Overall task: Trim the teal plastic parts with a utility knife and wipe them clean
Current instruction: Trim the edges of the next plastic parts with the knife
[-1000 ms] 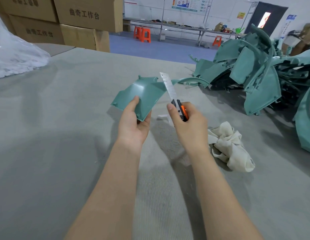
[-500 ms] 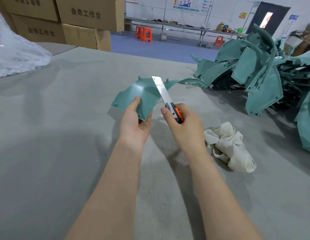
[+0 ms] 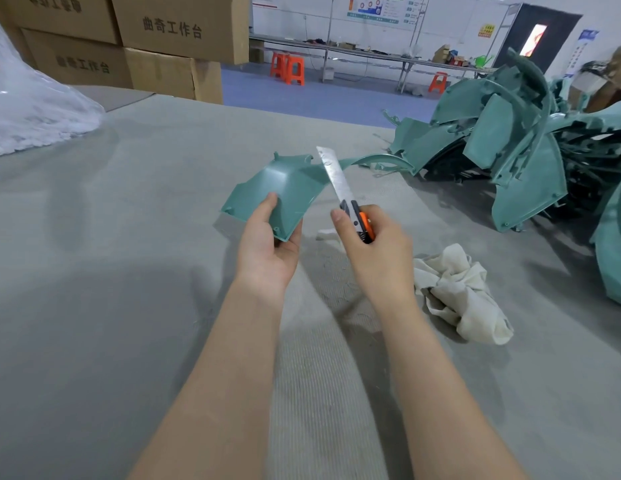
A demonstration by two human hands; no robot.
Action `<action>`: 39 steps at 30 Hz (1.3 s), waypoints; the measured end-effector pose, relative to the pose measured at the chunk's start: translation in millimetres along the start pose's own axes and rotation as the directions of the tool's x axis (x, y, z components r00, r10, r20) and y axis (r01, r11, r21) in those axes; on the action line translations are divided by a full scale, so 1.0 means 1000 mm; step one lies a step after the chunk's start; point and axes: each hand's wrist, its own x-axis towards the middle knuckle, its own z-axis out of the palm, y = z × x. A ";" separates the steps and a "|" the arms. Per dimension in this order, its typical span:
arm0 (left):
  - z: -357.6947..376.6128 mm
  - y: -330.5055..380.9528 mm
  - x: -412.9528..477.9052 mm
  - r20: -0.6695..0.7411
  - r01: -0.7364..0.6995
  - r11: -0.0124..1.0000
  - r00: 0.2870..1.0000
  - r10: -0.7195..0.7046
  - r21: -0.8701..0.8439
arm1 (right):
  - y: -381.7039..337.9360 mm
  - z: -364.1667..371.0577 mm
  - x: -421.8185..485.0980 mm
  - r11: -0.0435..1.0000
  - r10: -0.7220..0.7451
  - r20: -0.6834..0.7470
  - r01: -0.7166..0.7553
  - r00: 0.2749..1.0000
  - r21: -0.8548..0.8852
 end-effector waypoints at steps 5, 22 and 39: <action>0.000 -0.001 -0.001 -0.009 0.000 1.000 1.000 0.000 0.011 | 0.003 0.001 0.001 0.999 0.011 -0.004 -0.011 1.000 -0.032; -0.002 0.001 0.001 -0.001 -0.013 1.000 1.000 0.013 0.008 | -0.001 0.008 -0.005 0.996 -0.071 0.111 0.077 0.991 -0.049; -0.001 0.001 -0.002 0.044 -0.043 0.995 0.998 0.039 0.089 | 0.000 0.003 -0.002 1.000 -0.005 0.051 0.006 0.999 -0.017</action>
